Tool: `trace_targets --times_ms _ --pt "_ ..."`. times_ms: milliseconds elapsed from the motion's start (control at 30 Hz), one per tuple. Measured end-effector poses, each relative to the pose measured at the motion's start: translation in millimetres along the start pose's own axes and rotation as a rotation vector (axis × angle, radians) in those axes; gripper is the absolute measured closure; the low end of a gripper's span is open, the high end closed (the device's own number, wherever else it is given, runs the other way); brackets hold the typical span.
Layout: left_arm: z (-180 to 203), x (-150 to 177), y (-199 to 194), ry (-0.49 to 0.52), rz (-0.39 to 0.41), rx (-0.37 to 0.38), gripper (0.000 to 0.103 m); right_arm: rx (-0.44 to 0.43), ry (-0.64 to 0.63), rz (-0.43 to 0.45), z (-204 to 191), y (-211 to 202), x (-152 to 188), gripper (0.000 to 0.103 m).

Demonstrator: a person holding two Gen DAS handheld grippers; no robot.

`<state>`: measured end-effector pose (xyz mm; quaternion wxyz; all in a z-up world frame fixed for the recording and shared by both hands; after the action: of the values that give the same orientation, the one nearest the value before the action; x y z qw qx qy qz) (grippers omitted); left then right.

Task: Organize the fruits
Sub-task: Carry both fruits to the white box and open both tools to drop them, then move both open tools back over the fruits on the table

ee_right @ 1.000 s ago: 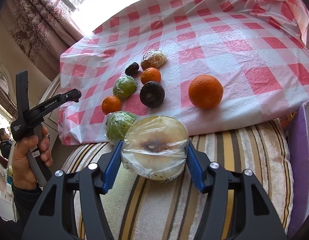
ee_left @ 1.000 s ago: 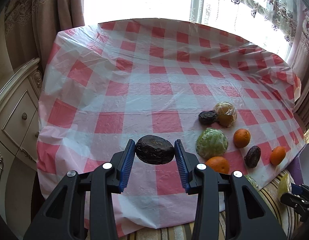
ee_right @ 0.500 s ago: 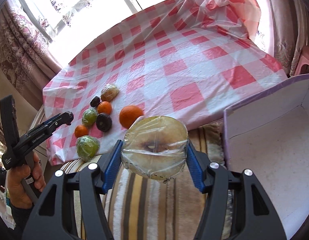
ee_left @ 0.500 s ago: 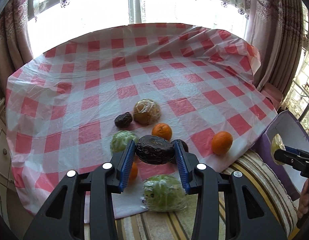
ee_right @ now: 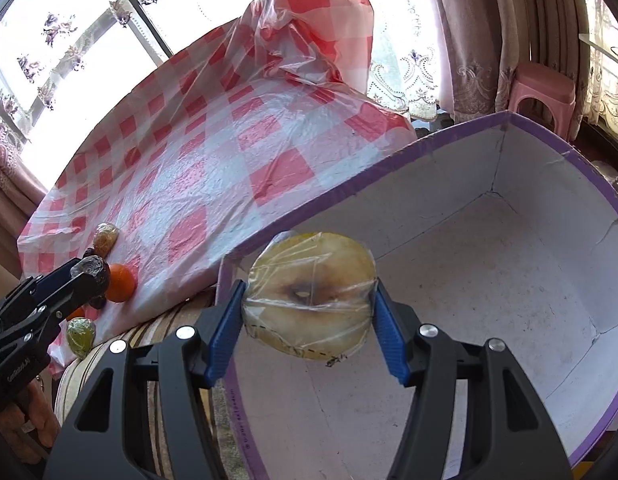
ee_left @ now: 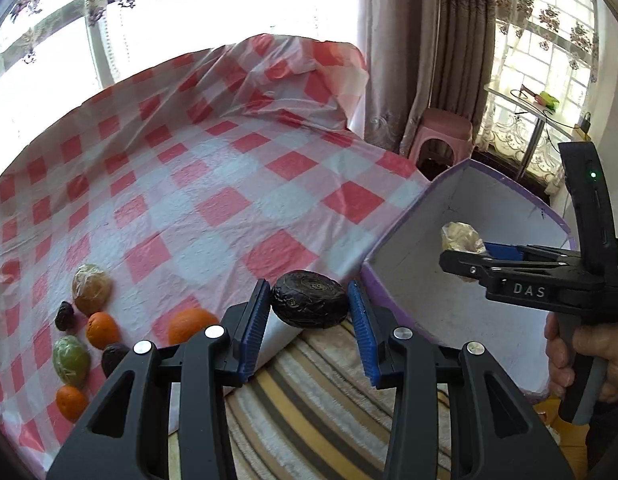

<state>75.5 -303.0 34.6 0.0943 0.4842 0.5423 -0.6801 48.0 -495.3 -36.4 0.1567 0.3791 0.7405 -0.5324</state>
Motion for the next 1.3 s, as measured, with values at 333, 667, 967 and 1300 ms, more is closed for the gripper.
trace_targets --times_ms 333,667,967,1300 --pt "90.3 -7.5 63.0 0.203 -0.069 0.121 0.064 0.16 0.028 -0.024 49.7 14.0 -7.6 0.042" --pt "114.1 16.4 104.5 0.349 -0.157 0.061 0.064 0.244 -0.04 -0.114 54.2 32.2 -4.3 0.041" --pt "107.8 25.5 116.1 0.317 -0.2 0.038 0.06 0.26 -0.074 -0.125 48.6 35.8 -2.6 0.032" --pt "96.4 10.3 96.2 0.256 -0.086 0.029 0.016 0.286 -0.116 -0.023 39.9 16.5 -11.7 0.011"
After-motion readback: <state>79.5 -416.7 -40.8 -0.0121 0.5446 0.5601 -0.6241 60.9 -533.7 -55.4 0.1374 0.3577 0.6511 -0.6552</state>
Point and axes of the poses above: each gripper's, at about its wrist camera, not at the fingertips, and y roughly the way its jaws point, z to its right, x to its underside, the point moved 4 cm from there along y, roughly the way its jaws point, and after that the axes turned 7 degrees about z, right-handed, at the moved point
